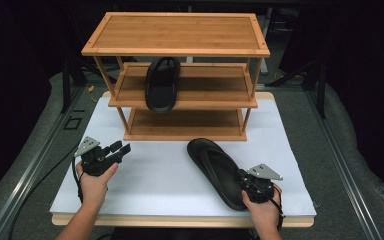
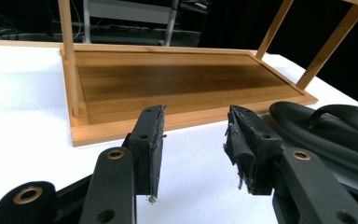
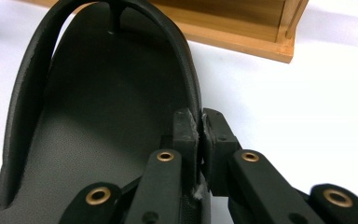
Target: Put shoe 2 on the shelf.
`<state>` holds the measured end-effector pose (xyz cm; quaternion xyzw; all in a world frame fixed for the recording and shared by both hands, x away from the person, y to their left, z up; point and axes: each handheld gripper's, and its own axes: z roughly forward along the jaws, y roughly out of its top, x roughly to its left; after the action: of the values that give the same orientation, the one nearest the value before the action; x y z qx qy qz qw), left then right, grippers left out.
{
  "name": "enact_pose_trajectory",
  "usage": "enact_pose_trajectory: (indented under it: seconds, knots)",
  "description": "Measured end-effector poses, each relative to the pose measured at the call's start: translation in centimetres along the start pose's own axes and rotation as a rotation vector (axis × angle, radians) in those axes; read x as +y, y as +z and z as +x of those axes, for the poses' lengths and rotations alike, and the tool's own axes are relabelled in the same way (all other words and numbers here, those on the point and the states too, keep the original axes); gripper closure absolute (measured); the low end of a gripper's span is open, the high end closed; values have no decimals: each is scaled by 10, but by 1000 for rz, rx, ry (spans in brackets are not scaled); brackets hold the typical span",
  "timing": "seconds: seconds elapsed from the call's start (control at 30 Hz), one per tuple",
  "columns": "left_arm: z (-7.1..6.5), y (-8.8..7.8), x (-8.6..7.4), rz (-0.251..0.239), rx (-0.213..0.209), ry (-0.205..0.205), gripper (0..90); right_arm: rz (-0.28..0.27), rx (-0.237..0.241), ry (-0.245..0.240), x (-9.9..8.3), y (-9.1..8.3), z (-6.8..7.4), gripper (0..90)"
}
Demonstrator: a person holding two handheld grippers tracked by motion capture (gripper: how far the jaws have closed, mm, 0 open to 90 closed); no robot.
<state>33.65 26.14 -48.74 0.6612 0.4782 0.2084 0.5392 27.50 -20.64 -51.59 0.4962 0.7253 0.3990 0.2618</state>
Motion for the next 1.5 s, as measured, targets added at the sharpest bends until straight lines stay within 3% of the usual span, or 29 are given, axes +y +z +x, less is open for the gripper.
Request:
enact_pose_trajectory:
  seconds: [0.3,0.7,0.97,1.23,1.33,1.5]
  knots:
    - [1,0,-1,-6,15,-3,527,-65,4,28,4,-11,-2,849]
    - [1,-1,0,-4,41,10,482,-109,25,27,13,-25,2,849]
    - [1,-1,1,-7,40,5,462,-132,28,-2,21,-32,6,849]
    - [1,-1,0,-12,23,-2,465,-159,15,17,33,-44,-1,850]
    - [2,-1,0,-11,24,-8,465,-186,38,21,37,-49,-4,849]
    - [3,-1,0,-10,29,-15,465,-208,37,27,45,-57,-6,849]
